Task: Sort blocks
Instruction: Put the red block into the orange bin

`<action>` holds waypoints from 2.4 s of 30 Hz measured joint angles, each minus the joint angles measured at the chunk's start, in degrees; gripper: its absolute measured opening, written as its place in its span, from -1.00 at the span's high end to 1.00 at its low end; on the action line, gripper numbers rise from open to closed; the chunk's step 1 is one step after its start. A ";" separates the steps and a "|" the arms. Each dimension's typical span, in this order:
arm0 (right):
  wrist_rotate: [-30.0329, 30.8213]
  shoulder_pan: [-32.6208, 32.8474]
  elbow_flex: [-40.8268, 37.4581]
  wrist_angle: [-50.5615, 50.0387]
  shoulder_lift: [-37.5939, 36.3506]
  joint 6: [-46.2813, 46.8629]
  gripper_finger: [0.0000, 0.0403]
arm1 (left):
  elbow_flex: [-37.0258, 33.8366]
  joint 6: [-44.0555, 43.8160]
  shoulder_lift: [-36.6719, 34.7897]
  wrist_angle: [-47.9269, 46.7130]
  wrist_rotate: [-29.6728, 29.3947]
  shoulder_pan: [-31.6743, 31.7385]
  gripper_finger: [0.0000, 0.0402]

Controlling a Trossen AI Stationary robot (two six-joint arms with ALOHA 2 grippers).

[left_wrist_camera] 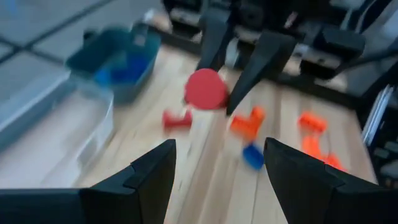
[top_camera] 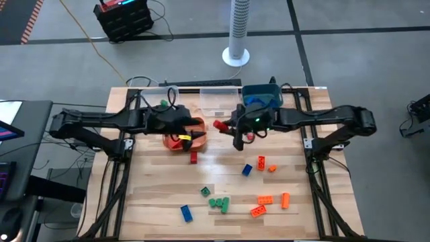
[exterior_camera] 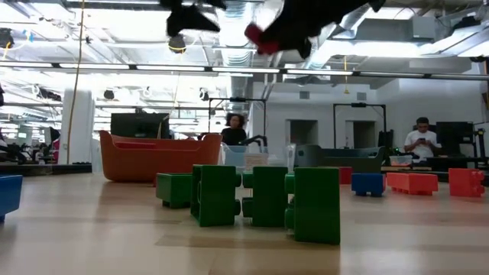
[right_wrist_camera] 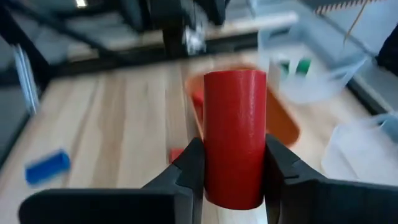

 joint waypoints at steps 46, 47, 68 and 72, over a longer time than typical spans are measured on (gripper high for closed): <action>0.57 -0.74 5.41 -8.61 -4.15 5.73 -0.11 | 0.02 2.44 3.53 14.73 12.92 9.80 0.40; 1.17 -1.20 6.57 -12.26 -4.26 5.72 -0.13 | 0.00 3.13 3.03 11.45 13.56 10.67 0.40; 7.87 0.70 9.07 -28.96 -4.17 5.37 -0.04 | -6.14 1.34 17.87 -10.28 6.71 15.34 0.34; 7.79 1.97 9.07 -29.74 -4.19 4.99 -0.04 | -6.14 1.92 20.45 -11.05 4.92 15.37 0.33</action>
